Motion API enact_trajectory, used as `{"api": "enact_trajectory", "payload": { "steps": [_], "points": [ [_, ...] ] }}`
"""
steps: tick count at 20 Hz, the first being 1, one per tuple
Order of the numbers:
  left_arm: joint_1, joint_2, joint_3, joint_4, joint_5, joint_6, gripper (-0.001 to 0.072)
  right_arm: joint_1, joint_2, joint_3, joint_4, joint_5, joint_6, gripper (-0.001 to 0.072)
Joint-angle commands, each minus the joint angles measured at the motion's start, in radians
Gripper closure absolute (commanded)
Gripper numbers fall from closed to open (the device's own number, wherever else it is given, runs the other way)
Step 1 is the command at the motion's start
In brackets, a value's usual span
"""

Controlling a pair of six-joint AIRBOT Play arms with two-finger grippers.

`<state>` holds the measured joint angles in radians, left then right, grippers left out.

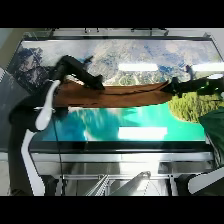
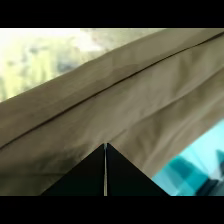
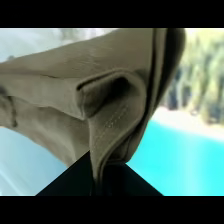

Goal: Fold the shirts.

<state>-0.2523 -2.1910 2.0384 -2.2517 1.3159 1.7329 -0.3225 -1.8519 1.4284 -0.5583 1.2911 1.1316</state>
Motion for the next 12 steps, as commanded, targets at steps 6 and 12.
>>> {"api": "enact_trajectory", "payload": {
  "steps": [6,12],
  "points": [
    [-0.229,-0.053,-0.008,0.076,-0.142,-0.051,0.0696,-0.085,0.177,0.061,0.045,0.183,-0.033,0.0696],
    [-0.272,-0.049,-0.008,-0.021,-0.192,-0.06,0.0689,-0.035,0.269,0.063,0.205,0.228,-0.059,0.0696]
  ]
}}
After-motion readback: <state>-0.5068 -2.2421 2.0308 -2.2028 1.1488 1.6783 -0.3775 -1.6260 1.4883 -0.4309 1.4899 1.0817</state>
